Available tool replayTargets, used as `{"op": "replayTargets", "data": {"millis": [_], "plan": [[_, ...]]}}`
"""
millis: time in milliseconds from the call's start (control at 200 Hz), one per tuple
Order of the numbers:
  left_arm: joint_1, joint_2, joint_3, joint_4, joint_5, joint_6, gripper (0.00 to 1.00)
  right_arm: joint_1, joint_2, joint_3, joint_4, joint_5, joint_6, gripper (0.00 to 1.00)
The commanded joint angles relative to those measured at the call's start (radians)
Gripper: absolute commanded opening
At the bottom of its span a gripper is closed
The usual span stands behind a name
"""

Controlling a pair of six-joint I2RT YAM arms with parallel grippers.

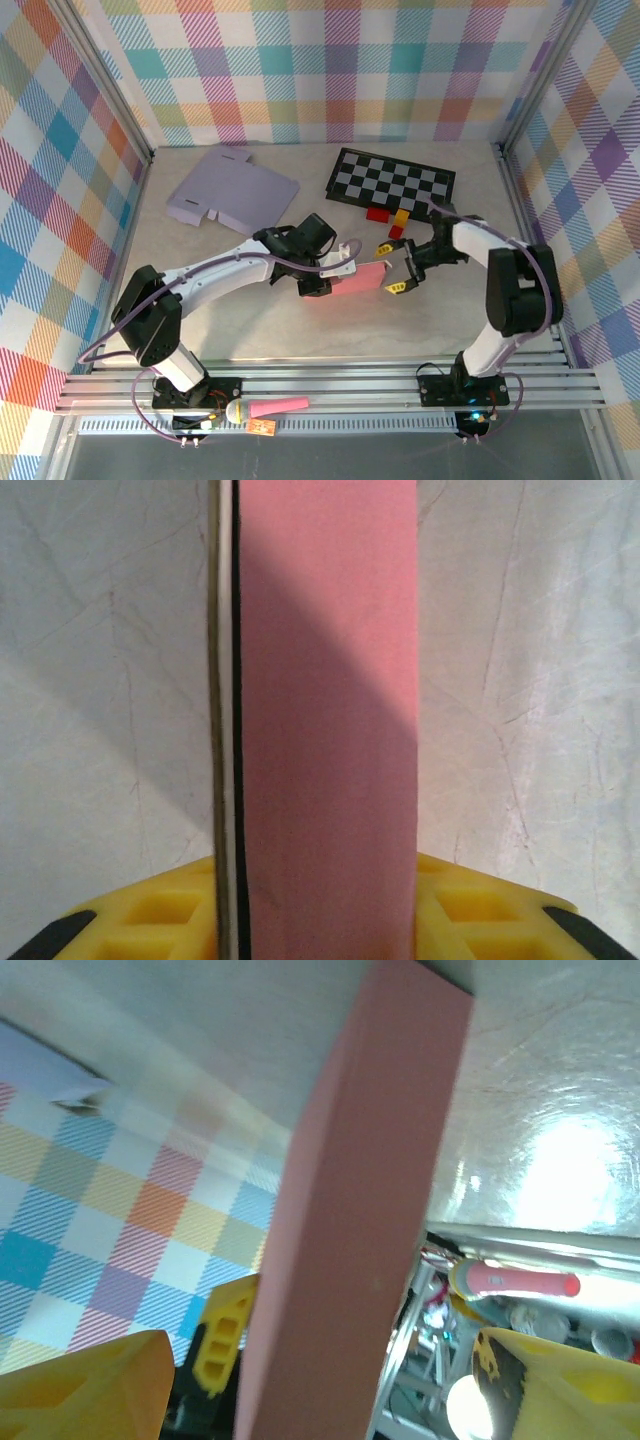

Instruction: Fold the paper box

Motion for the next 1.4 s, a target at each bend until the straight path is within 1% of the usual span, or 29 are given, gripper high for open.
{"op": "replayTargets", "data": {"millis": [0,70,135,175,215,260,320,400,465,545,630,800,1000,1210,1395], "plan": [[0.016,0.018,0.038,-0.071,0.051,-0.021,0.37,-0.044,-0.121,0.040,-0.040,0.113,-0.019,0.79],[0.024,0.024,0.048,-0.084,0.058,-0.032,0.38,-0.046,-0.208,0.067,-0.076,0.241,-0.052,0.77],[0.034,0.029,0.056,-0.093,0.067,-0.044,0.38,-0.019,-0.308,0.072,-0.102,0.394,-0.072,0.75],[0.037,0.032,0.059,-0.097,0.073,-0.049,0.38,0.009,-0.376,0.054,-0.096,0.470,-0.070,0.70],[0.039,0.036,0.062,-0.100,0.075,-0.056,0.38,0.047,-0.445,0.021,-0.081,0.538,-0.052,0.64],[0.040,0.041,0.064,-0.103,0.073,-0.064,0.38,0.100,-0.523,-0.030,-0.044,0.600,-0.012,0.62],[0.042,0.045,0.065,-0.102,0.075,-0.075,0.39,0.182,-0.617,-0.096,0.023,0.686,0.046,0.56],[0.042,0.047,0.065,-0.102,0.077,-0.082,0.39,0.314,-0.707,-0.153,0.090,0.851,0.116,0.55],[0.041,0.048,0.065,-0.102,0.077,-0.085,0.39,0.385,-0.733,-0.187,0.146,0.925,0.167,0.55],[0.043,0.050,0.067,-0.105,0.077,-0.086,0.39,0.421,-0.712,-0.193,0.161,0.950,0.207,0.56],[0.044,0.053,0.070,-0.107,0.075,-0.088,0.39,0.441,-0.679,-0.187,0.176,0.961,0.213,0.55],[0.044,0.051,0.067,-0.107,0.074,-0.088,0.39,0.442,-0.626,-0.179,0.242,0.970,0.209,0.55],[0.044,0.054,0.069,-0.106,0.074,-0.093,0.39,0.444,-0.561,-0.173,0.257,0.947,0.216,0.53],[0.045,0.055,0.067,-0.102,0.078,-0.101,0.39,0.451,-0.554,-0.170,0.266,0.950,0.215,0.52],[0.046,0.056,0.069,-0.101,0.077,-0.104,0.39,0.483,-0.581,-0.162,0.271,0.975,0.222,0.53]]}}
